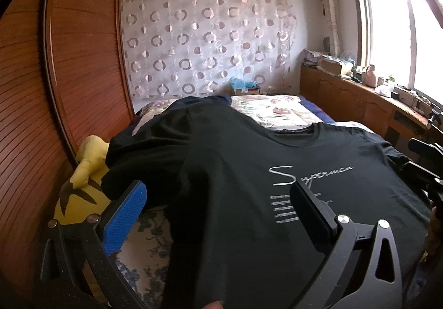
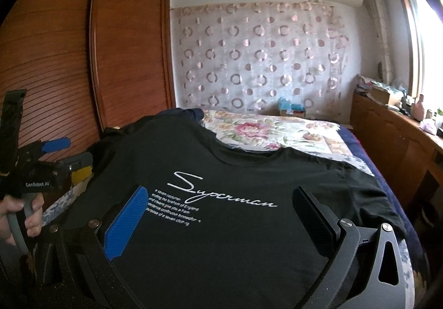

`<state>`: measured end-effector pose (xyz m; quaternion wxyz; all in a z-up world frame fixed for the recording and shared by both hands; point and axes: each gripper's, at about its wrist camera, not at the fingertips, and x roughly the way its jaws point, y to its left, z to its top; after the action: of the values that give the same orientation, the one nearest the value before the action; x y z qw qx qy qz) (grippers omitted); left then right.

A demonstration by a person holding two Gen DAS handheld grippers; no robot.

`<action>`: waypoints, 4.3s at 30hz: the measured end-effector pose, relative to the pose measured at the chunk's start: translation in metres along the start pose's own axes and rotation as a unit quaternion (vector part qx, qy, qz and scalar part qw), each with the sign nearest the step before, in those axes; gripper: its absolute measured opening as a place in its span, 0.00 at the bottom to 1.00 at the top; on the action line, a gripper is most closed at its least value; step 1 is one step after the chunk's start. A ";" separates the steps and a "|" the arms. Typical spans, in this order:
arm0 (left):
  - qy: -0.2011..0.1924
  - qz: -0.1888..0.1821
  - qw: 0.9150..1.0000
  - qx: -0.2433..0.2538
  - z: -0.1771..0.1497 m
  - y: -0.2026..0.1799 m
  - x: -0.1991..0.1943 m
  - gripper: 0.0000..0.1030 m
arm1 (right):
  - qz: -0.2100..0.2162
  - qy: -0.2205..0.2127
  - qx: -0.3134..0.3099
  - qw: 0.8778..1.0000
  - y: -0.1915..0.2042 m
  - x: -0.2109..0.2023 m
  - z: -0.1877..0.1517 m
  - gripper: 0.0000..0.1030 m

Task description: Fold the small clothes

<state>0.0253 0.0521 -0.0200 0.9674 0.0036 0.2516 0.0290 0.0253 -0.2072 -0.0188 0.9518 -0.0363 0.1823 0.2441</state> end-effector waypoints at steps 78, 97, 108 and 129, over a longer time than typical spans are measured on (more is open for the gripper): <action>0.041 -0.154 0.983 0.089 0.100 -0.008 0.062 0.47 | 0.040 0.067 -0.019 0.997 -0.032 0.056 0.027 1.00; 0.054 -0.099 0.994 0.011 0.015 0.055 0.048 0.53 | 0.151 0.117 -0.038 0.981 -0.008 0.150 0.070 0.62; 0.038 -0.070 0.996 -0.026 -0.003 0.082 0.032 0.81 | 0.226 0.123 -0.027 0.966 0.035 0.192 0.088 0.52; 0.046 -0.066 0.996 -0.035 -0.014 0.082 0.029 0.81 | 0.238 0.123 -0.058 0.962 0.039 0.187 0.094 0.03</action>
<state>0.0394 0.1356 -0.0450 0.9541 -0.0483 0.2943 -0.0256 0.1903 -0.0738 0.0012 0.8329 -0.0768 0.2866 0.4672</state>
